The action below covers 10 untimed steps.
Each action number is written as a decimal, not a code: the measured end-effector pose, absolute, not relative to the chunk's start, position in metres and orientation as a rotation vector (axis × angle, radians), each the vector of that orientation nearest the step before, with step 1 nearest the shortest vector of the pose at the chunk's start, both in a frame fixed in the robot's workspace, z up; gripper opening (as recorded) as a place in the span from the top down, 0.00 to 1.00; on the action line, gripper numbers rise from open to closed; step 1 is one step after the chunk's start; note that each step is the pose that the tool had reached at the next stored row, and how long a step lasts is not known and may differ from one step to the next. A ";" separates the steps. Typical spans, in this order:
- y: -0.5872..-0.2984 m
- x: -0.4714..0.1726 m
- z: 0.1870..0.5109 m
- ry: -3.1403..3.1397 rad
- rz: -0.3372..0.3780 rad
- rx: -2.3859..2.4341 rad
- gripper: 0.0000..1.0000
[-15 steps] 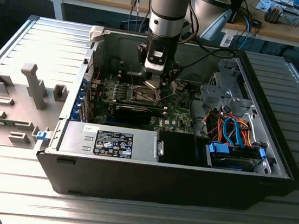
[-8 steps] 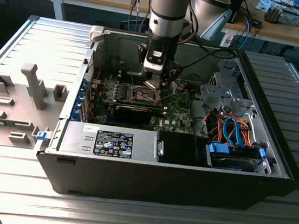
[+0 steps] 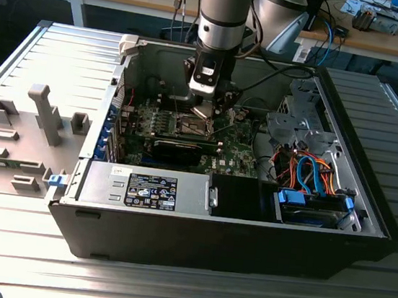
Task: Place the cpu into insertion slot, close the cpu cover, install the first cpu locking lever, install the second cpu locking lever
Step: 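Place the cpu into insertion slot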
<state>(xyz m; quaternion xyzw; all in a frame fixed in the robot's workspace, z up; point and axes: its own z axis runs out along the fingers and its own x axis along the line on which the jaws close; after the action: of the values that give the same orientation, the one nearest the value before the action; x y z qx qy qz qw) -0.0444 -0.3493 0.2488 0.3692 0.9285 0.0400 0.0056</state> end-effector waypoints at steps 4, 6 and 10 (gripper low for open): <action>-0.349 -0.045 0.249 2.899 0.125 1.173 0.46; -0.349 -0.045 0.249 2.897 0.125 1.178 0.46; -0.349 -0.045 0.249 2.890 0.125 1.193 0.46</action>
<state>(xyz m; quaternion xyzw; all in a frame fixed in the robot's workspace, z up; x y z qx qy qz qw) -0.0446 -0.3494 0.2487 0.3814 0.9235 0.0399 0.0061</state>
